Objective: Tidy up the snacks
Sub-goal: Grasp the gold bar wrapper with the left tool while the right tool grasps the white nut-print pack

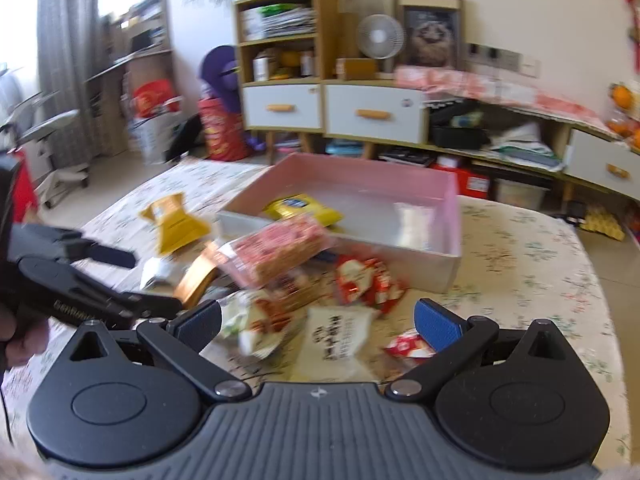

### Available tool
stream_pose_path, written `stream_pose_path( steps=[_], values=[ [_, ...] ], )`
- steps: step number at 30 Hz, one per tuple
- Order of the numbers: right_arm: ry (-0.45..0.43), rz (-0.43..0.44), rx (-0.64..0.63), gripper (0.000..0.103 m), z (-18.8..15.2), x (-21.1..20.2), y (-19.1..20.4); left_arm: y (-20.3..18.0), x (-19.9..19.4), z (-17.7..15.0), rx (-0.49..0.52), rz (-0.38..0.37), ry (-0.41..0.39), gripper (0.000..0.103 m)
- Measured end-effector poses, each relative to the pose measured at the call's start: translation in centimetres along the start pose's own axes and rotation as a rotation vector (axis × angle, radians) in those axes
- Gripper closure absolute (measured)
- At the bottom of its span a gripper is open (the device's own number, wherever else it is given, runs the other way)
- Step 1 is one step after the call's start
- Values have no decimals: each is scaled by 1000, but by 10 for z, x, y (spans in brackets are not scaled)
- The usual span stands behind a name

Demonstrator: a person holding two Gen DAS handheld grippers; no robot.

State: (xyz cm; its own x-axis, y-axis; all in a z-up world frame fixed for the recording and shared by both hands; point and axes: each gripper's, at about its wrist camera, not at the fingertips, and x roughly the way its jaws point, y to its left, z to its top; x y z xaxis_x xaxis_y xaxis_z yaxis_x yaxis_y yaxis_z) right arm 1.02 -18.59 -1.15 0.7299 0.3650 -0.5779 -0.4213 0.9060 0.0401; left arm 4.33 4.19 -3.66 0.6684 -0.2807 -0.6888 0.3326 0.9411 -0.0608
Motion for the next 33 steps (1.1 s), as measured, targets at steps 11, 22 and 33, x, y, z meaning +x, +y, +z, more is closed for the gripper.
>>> stream_pose_path(
  steps=[11, 22, 33],
  values=[
    [98, 87, -139, 0, -10, 24, 30, 4, 14, 0, -30, -50, 43, 36],
    [126, 48, -168, 10, -6, 48, 34, 4, 31, 6, -53, -77, 87, 60],
    [123, 46, -193, 27, -3, 54, 31, 8, 37, 11, -68, -76, 102, 73]
  ],
)
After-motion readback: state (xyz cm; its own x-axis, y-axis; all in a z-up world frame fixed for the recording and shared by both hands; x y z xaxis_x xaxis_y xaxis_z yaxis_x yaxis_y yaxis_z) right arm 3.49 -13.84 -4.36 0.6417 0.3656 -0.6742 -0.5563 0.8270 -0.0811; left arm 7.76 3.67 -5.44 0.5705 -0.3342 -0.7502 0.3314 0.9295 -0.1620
